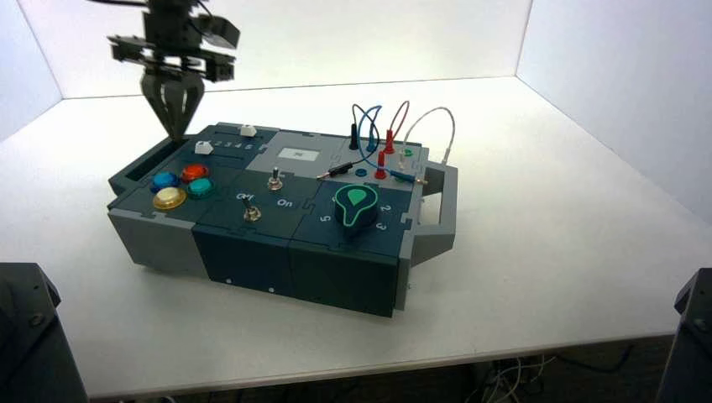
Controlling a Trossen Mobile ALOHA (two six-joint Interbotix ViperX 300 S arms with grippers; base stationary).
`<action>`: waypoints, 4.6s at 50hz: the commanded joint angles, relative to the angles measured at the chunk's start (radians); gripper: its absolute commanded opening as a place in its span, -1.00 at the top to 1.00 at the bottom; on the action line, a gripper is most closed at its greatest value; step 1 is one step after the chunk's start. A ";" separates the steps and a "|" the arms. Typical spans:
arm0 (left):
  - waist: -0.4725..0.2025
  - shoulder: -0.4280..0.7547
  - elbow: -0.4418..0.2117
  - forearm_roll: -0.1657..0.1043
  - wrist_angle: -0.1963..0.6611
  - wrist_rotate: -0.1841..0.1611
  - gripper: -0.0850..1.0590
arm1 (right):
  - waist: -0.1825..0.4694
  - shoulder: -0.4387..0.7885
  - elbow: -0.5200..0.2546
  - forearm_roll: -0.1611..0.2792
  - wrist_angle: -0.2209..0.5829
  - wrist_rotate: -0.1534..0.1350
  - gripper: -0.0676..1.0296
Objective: Push the blue button with the left gripper.
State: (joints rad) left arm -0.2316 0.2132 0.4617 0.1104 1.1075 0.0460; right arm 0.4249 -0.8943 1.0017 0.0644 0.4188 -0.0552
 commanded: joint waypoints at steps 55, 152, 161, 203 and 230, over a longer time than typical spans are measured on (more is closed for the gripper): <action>-0.149 -0.373 0.276 -0.147 -0.021 -0.057 0.91 | -0.006 0.002 -0.037 0.003 0.000 0.005 0.92; -0.071 -0.186 0.296 -0.110 -0.117 -0.015 0.91 | -0.006 -0.005 -0.034 0.005 0.008 0.008 0.92; -0.071 -0.166 0.295 -0.110 -0.121 -0.009 0.91 | -0.006 -0.005 -0.034 0.005 0.008 0.005 0.92; -0.071 -0.558 0.186 -0.114 0.040 -0.031 0.91 | -0.006 -0.005 -0.032 0.005 0.011 0.008 0.92; -0.071 -0.709 0.213 -0.114 0.002 -0.034 0.91 | -0.006 0.012 -0.028 0.021 0.009 0.008 0.92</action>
State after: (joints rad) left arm -0.3037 -0.4633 0.6842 -0.0031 1.1198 0.0138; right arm 0.4234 -0.8974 0.9986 0.0782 0.4341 -0.0506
